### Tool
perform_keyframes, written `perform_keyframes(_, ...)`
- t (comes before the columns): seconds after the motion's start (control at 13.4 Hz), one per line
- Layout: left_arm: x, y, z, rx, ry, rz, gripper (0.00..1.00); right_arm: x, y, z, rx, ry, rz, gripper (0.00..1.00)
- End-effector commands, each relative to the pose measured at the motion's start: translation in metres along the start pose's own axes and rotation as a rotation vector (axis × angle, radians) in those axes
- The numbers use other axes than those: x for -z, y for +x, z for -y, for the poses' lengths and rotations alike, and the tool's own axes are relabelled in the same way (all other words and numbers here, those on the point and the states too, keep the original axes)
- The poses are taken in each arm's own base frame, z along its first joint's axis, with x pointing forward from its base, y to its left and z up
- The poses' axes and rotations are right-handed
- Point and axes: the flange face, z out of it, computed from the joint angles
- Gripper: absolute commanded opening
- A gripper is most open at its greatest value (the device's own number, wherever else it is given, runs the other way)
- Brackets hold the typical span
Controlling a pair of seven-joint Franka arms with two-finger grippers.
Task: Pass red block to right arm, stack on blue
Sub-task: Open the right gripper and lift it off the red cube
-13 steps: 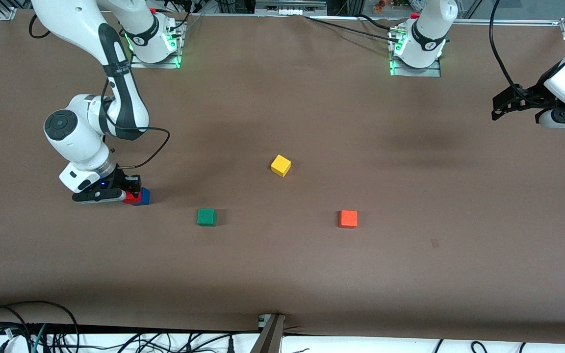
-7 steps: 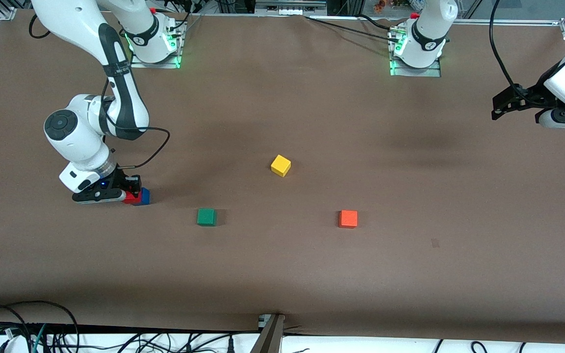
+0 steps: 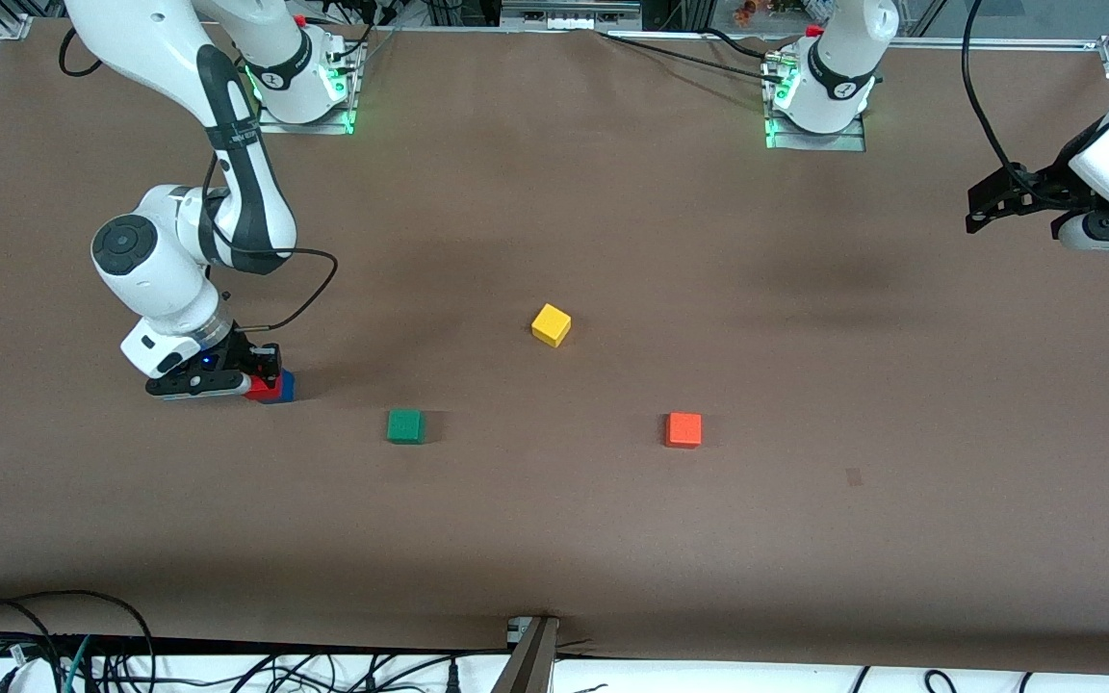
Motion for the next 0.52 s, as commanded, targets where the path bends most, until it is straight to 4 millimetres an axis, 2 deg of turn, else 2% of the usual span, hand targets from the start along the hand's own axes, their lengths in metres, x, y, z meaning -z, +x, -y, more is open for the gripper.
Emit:
perform_keyframes(0.0, 0.007, 0.002, -0.001, 0.012, -0.006, 0.003, 1.00, 0.002, -0.002, 0.002, -0.005, -0.003, -0.002, 1.00)
perform_keyframes(0.3, 0.007, 0.002, -0.004, 0.005, -0.004, 0.003, 1.00, 0.017, 0.005, -0.002, -0.013, 0.025, 0.036, 1.00)
perform_keyframes(0.45, 0.007, 0.002, -0.004, 0.006, -0.006, 0.003, 1.00, 0.048, 0.024, -0.017, -0.032, 0.068, 0.109, 1.00)
